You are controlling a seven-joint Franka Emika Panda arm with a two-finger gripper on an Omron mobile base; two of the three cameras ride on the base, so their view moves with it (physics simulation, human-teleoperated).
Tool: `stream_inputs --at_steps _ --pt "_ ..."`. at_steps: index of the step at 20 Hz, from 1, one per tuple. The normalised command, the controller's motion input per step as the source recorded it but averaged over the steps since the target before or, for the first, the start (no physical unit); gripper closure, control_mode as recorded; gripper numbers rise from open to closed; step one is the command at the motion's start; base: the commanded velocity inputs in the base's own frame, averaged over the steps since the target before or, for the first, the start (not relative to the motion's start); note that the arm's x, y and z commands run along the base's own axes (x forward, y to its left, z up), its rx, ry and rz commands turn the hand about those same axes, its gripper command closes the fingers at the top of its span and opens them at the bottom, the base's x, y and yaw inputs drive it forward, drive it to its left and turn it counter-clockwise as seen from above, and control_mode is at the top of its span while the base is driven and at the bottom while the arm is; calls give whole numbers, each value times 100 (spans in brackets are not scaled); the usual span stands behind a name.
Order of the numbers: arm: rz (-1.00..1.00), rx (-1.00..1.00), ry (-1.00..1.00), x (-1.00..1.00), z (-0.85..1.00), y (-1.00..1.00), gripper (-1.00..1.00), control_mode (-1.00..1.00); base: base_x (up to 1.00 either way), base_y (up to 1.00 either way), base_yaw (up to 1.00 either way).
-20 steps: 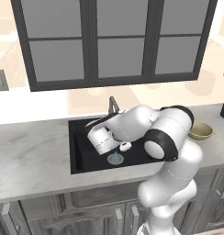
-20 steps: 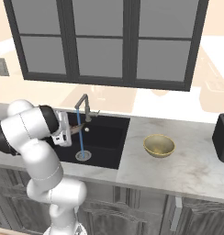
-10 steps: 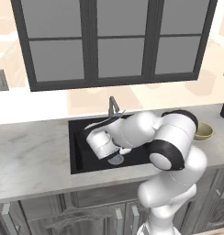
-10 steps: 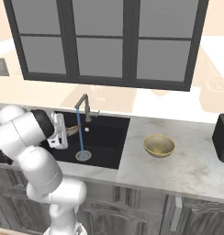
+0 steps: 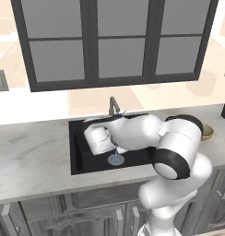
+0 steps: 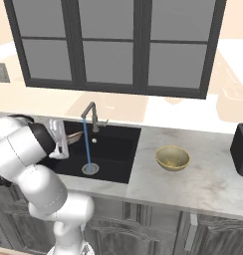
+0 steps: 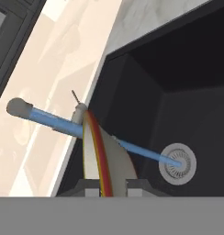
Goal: Rinse each bowl for a few seconds and place them down in the sink or on the counter.
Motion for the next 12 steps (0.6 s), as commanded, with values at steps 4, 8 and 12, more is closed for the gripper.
stream_inputs --at_steps 4,8,12 --pt "0 0 7 -2 50 31 100 -100 0 0 0" --pt "0 0 7 -4 40 42 100 -100 0 0 0" --pt "1 0 5 -7 34 44 100 -100 0 0 0"
